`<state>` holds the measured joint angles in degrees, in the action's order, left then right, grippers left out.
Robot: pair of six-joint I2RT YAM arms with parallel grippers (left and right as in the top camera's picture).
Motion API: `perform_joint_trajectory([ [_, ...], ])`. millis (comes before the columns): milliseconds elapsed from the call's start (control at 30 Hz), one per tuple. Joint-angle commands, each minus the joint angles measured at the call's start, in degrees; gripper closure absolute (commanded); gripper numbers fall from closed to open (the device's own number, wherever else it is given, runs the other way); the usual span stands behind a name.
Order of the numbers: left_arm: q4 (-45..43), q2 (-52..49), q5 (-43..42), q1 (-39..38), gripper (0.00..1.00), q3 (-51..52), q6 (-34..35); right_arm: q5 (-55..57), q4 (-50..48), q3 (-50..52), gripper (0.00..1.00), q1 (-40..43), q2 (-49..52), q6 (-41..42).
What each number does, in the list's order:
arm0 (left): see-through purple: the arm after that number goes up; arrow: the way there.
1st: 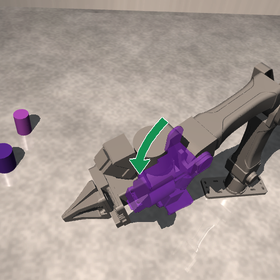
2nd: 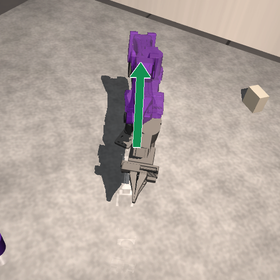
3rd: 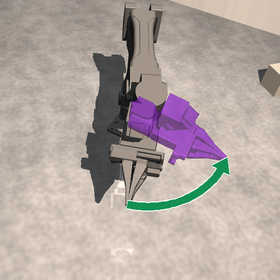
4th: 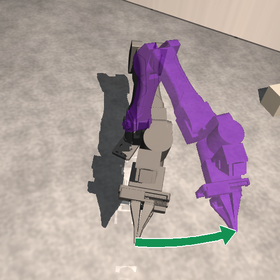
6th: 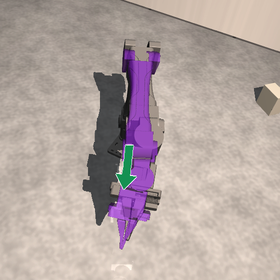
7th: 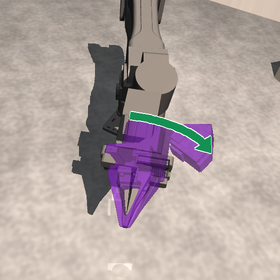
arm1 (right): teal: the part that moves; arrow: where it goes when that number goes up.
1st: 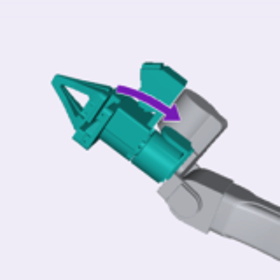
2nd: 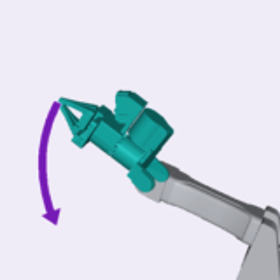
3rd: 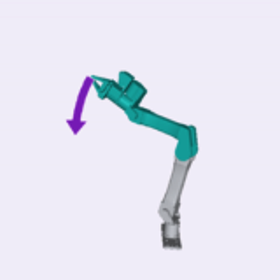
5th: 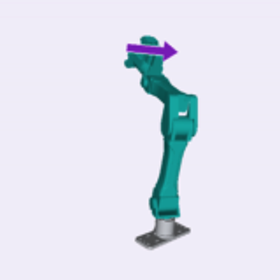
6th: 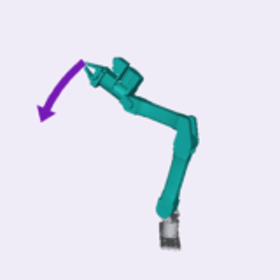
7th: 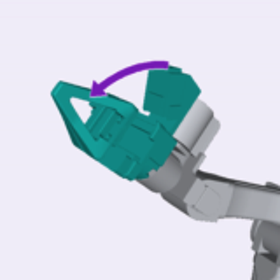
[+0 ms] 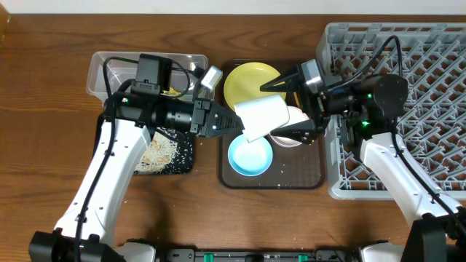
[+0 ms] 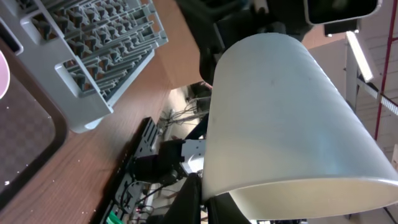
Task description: Sort waste into correct bins and load items into the dishwasher rack
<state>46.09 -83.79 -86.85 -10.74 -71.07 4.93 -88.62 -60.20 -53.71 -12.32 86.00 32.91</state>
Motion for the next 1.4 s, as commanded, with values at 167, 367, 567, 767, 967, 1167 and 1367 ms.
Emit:
perform_joint_trajectory([
  [167, 0.04, -0.46, -0.50, -0.37, 0.94, 1.99, 0.09, -0.59, -0.94, -0.50, 0.18, -2.99, 0.26, 4.33],
  [367, -0.09, -0.46, -0.50, -0.37, 0.94, 1.99, 0.09, -0.61, -0.35, -0.50, 0.28, -4.28, 0.26, 4.42],
  [567, -0.50, -0.46, -0.52, -0.33, 0.94, 1.99, 0.09, -0.61, 1.42, -0.50, 0.40, -4.33, 0.26, 4.39],
  [767, -0.83, -0.46, -0.52, -0.31, 0.94, 1.99, 0.09, -0.61, 1.73, -0.50, 0.57, -4.31, 0.26, 4.39],
  [967, -2.27, -0.46, -0.52, -0.31, 0.77, 1.99, 0.11, -0.61, 1.73, -0.50, 0.57, -4.20, 0.26, 4.37],
  [1167, -3.34, -0.46, -0.55, 0.39, 0.74, 1.97, 0.11, -0.61, 1.73, -0.50, 0.57, -3.50, 0.26, 4.37],
  [1367, -3.37, -0.46, -0.52, 3.87, 0.71, 1.97, 0.09, -0.63, 1.77, -0.50, 0.57, 0.28, 0.26, 4.81],
])
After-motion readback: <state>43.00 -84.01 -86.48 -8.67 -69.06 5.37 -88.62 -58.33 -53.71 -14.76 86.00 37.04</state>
